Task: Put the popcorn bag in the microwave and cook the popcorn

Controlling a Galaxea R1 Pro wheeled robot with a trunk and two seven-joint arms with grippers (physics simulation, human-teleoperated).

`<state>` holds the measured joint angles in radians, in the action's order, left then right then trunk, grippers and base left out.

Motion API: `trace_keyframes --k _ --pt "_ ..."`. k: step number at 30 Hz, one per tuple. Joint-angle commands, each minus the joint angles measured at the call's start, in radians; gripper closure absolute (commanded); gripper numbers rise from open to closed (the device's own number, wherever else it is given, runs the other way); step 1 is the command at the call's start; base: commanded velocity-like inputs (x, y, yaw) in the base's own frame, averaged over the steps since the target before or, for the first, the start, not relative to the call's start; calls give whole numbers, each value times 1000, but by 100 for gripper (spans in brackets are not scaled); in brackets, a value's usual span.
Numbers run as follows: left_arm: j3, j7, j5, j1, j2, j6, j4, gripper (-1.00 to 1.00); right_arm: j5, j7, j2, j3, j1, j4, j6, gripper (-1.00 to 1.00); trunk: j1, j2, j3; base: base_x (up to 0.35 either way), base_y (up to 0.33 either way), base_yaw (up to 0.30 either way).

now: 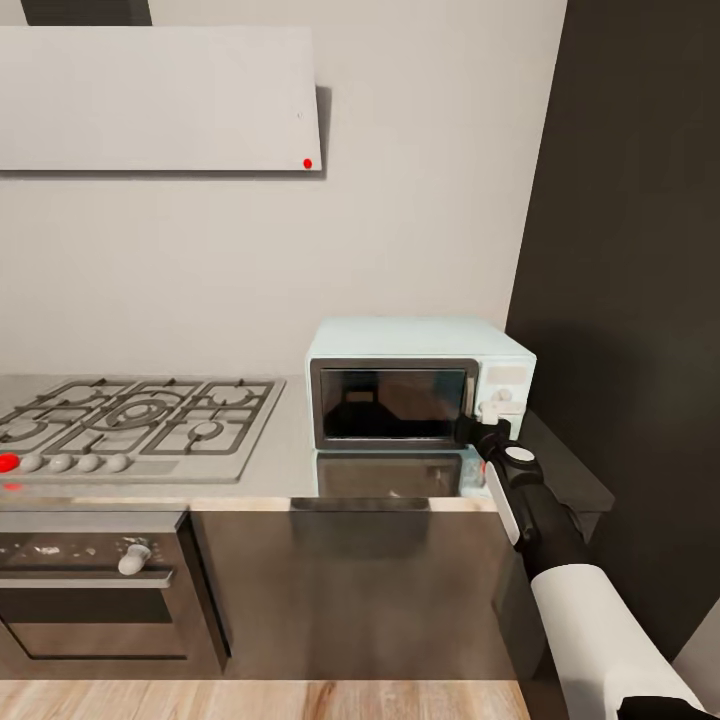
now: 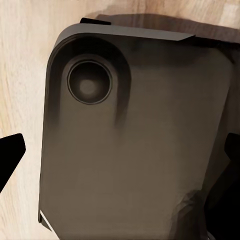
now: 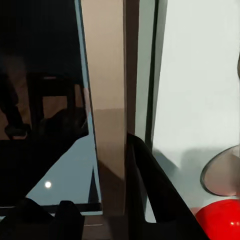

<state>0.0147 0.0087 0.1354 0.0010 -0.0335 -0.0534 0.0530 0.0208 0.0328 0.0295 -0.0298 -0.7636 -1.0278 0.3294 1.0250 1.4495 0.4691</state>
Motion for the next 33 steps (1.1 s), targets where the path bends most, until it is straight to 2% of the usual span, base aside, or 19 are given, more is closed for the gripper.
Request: trace_keyframes --k 1,10,21,33 --pt "0 1 7 0 0 -2 1 -100 -5 0 1 -1 0 -1 5 100 0 1 1 0 0 0" --pt "1 1 8 0 0 -2 1 -100 -5 -2 -2 1 0 -1 12 100 0 1 1 -4 0 0" --pt "2 1 7 0 -1 -1 1 -100 -2 -2 -4 -1 0 -1 10 100 0 1 1 -256 101 0" --pt "2 0 7 0 -2 -1 1 -100 -3 -3 -7 -1 -1 -1 11 100 0 1 1 -91 17 0"
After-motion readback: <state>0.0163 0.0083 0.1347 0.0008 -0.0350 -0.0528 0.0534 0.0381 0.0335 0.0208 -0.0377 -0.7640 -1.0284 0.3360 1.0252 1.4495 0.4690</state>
